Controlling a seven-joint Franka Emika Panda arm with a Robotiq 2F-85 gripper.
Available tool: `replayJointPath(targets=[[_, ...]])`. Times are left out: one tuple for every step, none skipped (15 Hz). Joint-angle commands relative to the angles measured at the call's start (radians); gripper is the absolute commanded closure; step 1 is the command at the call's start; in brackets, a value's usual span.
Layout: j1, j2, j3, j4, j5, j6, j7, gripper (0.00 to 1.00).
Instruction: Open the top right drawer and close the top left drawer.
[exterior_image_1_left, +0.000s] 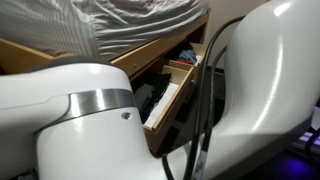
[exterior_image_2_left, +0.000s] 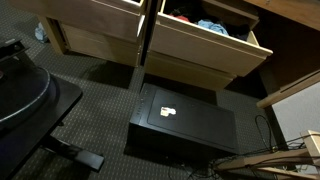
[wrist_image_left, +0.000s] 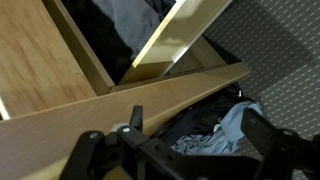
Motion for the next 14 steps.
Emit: replayJointPath(targets=[[0.011,-0.050,-0.051,0.000,0.005,-0.065,0.169,0.00],[0.009,-0.026,-0.034,0.000,0.012,-0.032,0.099,0.00],[0.009,-0.038,-0.043,0.000,0.010,-0.040,0.132,0.00],[0.009,-0.046,-0.047,0.000,0.010,-0.046,0.146,0.00],[0.009,-0.031,-0.053,0.000,0.004,-0.055,0.149,0.00],[0.003,-0.024,-0.090,-0.005,-0.020,-0.101,0.224,0.00],[-0.018,-0.027,-0.096,-0.006,-0.015,-0.119,0.264,0.00],[-0.049,-0.034,-0.104,-0.010,-0.009,-0.122,0.296,0.00],[-0.078,-0.051,-0.114,-0.012,-0.004,-0.143,0.317,0.00],[-0.092,-0.057,-0.122,-0.011,-0.001,-0.167,0.352,0.00],[-0.110,-0.066,-0.125,-0.010,0.003,-0.192,0.384,0.00],[-0.130,-0.078,-0.126,-0.010,0.007,-0.220,0.414,0.00],[-0.151,-0.090,-0.127,-0.008,0.009,-0.250,0.444,0.00],[-0.167,-0.103,-0.125,-0.007,0.014,-0.284,0.473,0.00]])
